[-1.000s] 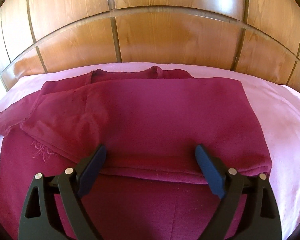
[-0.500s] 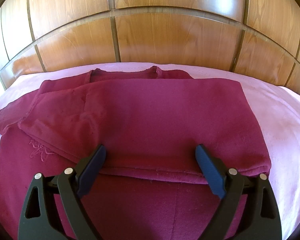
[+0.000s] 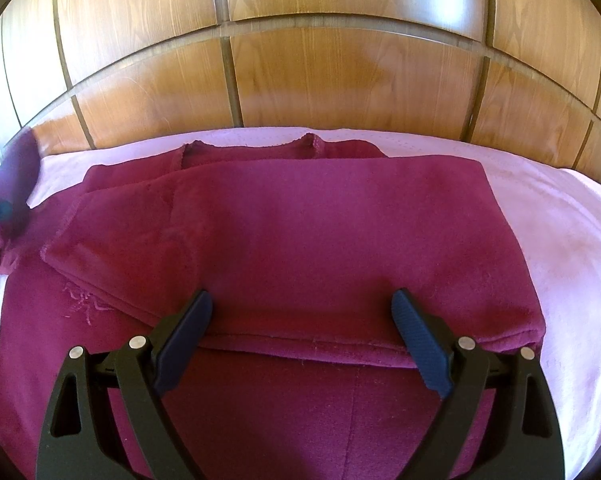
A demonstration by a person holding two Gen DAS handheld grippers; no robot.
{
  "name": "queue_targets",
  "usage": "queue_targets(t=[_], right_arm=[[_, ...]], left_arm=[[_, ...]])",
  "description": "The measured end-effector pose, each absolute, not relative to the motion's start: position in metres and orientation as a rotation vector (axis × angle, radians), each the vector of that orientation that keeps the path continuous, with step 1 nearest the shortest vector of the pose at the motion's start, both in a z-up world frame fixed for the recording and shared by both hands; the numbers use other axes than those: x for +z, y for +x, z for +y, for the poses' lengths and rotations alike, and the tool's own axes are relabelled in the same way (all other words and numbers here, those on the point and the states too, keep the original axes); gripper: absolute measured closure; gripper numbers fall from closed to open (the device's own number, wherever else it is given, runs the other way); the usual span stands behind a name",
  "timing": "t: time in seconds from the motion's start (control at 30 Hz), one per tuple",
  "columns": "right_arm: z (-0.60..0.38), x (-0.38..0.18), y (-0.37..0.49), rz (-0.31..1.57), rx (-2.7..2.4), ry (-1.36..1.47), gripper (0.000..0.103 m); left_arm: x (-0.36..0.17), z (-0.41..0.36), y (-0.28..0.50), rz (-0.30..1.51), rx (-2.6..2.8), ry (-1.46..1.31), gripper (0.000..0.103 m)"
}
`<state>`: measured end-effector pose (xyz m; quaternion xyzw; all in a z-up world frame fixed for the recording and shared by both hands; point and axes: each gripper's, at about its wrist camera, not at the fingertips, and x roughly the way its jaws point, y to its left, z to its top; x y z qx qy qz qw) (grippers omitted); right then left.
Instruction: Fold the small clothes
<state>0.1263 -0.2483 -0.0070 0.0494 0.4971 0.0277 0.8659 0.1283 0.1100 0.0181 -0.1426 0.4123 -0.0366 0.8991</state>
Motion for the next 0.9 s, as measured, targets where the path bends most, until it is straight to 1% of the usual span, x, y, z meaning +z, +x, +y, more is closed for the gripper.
queue_targets(t=[0.07,0.17,0.2,0.23,0.3,0.33,0.4,0.47,0.87,0.9], right_arm=[[-0.249,-0.007,0.126,1.039,0.062,0.110,0.012],[-0.252,-0.008,0.125,1.036,0.069,0.121,0.012],[-0.252,-0.008,0.125,1.035,0.070,0.123,0.012],[-0.252,-0.007,0.125,1.035,0.070,0.123,0.012],[-0.252,-0.008,0.125,1.035,0.070,0.124,0.012],[-0.252,-0.008,0.125,1.035,0.069,0.124,0.012],[-0.251,-0.008,0.125,1.035,0.069,0.123,0.012],[-0.251,-0.008,0.125,1.035,0.069,0.122,0.012],[-0.250,-0.008,0.125,1.036,0.067,0.117,0.012],[-0.250,-0.008,0.125,1.036,0.067,0.117,0.012]], left_arm=[[0.009,0.085,0.125,0.870,-0.050,-0.207,0.094],[-0.002,0.068,0.126,0.871,-0.016,-0.115,0.092],[-0.004,0.064,0.123,0.866,-0.007,-0.095,0.090],[-0.005,0.060,0.121,0.861,-0.002,-0.075,0.087],[-0.007,0.054,0.118,0.859,-0.007,-0.060,0.077],[-0.008,0.053,0.114,0.853,-0.001,-0.045,0.075],[-0.007,0.047,0.109,0.840,-0.007,-0.031,0.066],[-0.005,0.045,0.108,0.823,-0.009,-0.016,0.061],[0.000,0.048,0.089,0.799,-0.001,-0.040,0.060],[-0.001,0.049,0.087,0.800,0.003,-0.045,0.053]])
